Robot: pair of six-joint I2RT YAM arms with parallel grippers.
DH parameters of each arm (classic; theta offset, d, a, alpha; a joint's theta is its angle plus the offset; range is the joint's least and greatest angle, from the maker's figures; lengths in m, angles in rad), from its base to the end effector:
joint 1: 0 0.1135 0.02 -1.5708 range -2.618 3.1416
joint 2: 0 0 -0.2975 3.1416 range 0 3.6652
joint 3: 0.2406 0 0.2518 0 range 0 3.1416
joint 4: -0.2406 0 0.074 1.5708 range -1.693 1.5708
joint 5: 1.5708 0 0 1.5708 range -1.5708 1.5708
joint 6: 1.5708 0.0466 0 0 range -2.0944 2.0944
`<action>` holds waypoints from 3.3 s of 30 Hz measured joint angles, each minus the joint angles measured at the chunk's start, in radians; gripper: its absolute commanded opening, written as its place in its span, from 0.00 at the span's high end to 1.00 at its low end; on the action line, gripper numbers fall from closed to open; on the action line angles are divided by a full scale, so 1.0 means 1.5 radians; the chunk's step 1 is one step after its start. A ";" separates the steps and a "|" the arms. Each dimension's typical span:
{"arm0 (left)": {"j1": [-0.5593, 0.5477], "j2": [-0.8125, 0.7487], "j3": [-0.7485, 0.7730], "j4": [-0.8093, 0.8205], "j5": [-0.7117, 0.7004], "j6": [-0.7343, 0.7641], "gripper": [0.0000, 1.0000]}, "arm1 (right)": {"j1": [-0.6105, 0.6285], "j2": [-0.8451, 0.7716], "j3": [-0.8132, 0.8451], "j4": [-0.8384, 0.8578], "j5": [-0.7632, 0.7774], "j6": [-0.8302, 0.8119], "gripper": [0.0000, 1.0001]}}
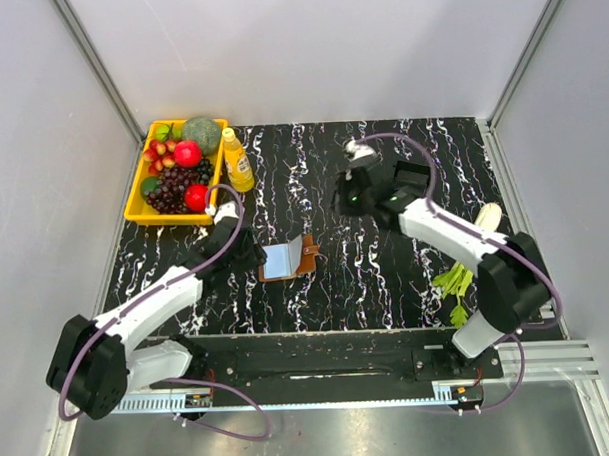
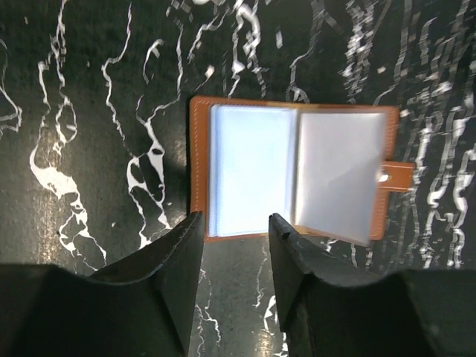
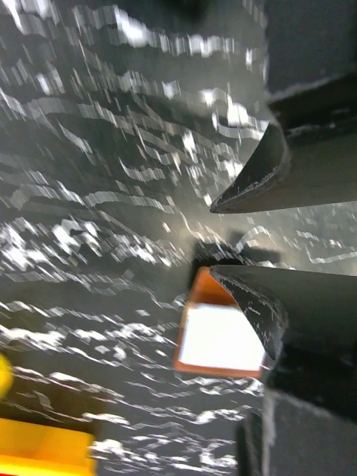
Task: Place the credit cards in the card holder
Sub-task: Move the storage box to the center of the board.
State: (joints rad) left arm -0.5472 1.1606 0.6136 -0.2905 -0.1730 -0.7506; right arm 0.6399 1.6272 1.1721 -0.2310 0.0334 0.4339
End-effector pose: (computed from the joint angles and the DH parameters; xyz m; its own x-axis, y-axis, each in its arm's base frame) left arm 0.1935 -0.1085 0.2213 -0.7465 -0.3320 -0.5767 -0.1299 0.9227 -0.3630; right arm 0.3026 0.2233 0.2805 -0.7033 0.0003 -0.7109 -0.3090 0.9005 0.3061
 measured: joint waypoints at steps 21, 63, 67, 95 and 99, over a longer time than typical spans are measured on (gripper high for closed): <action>0.000 -0.089 0.017 0.003 0.008 0.058 0.43 | -0.291 0.136 0.032 -0.082 0.054 -0.084 0.62; -0.031 0.234 0.058 0.155 0.168 0.079 0.50 | -0.095 -0.039 -0.074 -0.047 -0.065 -0.081 0.37; -0.031 0.237 0.063 0.152 0.165 0.089 0.50 | -0.114 -0.070 -0.035 -0.055 0.007 -0.128 0.36; -0.032 0.239 0.069 0.140 0.160 0.101 0.52 | -0.247 0.092 0.005 -0.090 0.006 0.007 0.76; -0.032 0.239 0.070 0.138 0.160 0.102 0.52 | -0.247 0.043 -0.058 -0.066 0.005 0.090 0.86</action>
State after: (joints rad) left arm -0.5957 1.5185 0.7185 -0.0841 0.0677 -0.5972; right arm 0.2695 1.6924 1.0855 -0.3298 0.0410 0.5690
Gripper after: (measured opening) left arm 0.481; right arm 0.202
